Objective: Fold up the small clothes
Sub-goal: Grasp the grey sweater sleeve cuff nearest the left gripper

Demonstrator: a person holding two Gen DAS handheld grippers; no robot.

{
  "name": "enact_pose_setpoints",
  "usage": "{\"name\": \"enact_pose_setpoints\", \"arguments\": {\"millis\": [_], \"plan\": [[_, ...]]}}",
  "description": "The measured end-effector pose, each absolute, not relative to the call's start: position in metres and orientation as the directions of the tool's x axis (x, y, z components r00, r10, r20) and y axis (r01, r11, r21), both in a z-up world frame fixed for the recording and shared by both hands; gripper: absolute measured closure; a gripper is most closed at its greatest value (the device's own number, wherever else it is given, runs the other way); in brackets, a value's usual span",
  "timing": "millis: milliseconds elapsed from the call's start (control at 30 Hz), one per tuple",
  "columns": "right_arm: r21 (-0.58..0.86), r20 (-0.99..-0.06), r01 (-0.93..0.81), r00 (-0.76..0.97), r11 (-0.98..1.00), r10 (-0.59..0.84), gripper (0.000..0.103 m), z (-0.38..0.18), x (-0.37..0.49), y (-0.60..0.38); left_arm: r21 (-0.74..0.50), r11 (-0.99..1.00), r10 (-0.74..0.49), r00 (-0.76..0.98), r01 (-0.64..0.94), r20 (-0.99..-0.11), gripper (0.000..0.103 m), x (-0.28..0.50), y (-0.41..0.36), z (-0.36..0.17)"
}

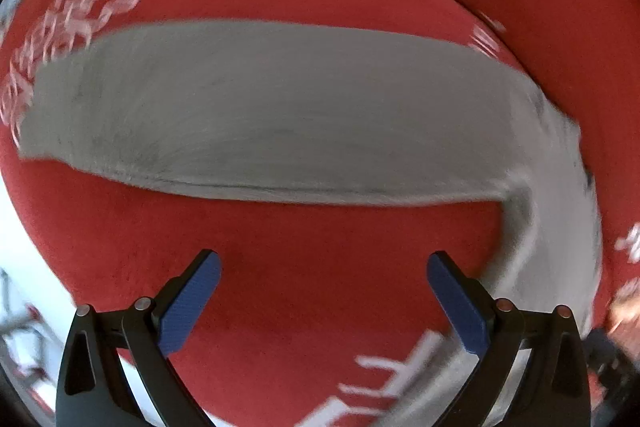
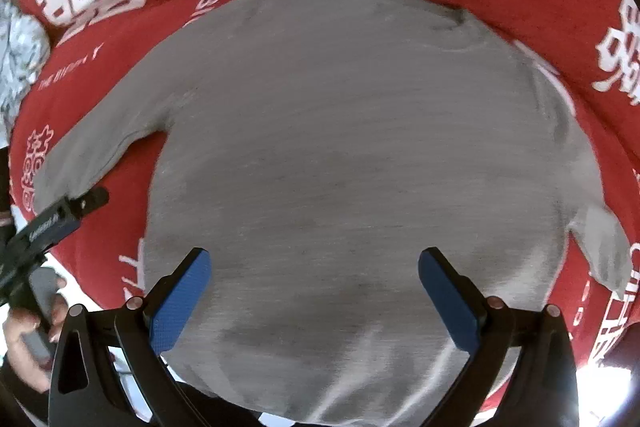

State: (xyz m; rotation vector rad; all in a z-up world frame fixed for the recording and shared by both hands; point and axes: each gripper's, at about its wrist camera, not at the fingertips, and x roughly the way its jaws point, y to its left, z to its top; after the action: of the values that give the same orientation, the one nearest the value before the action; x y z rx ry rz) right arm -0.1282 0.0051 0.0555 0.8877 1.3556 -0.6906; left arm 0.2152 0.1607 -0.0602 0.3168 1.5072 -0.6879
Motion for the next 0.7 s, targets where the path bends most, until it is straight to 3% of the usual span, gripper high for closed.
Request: {"name": "enact_pose_setpoints", "arguments": {"millis": [100,400,467,533,700], "plan": [[0.152,-0.988,0.832,0.113,0.533,0.105,0.0,0.051,-0.116,0.014,-0.309,0.794,-0.331,-0.054,0.524,-0.942,0.0,0.236,0.175,-0.063],[0.153,-0.988,0.793,0.106,0.59,0.113,0.0,0.047,-0.09,0.028,-0.471,0.842,-0.48,-0.032,0.263,-0.877,0.0,0.294,0.196,-0.073],[0.148,-0.989,0.789,0.102,0.596,0.11,0.0,0.045,-0.086,0.027,-0.442,0.86,-0.456,-0.005,0.256,-0.89,0.018,0.291,0.197,-0.069],[0.152,-0.988,0.786,0.106,0.599,0.111,0.0,0.047,-0.085,0.028,-0.418,0.871,-0.434,0.008,0.258,-0.901,0.026,0.29,0.203,-0.068],[0.156,-0.987,0.789,0.109,0.595,0.115,0.0,0.05,-0.085,0.027,-0.443,0.874,-0.449,-0.018,0.202,-0.894,0.025,0.282,0.222,-0.072]]}}
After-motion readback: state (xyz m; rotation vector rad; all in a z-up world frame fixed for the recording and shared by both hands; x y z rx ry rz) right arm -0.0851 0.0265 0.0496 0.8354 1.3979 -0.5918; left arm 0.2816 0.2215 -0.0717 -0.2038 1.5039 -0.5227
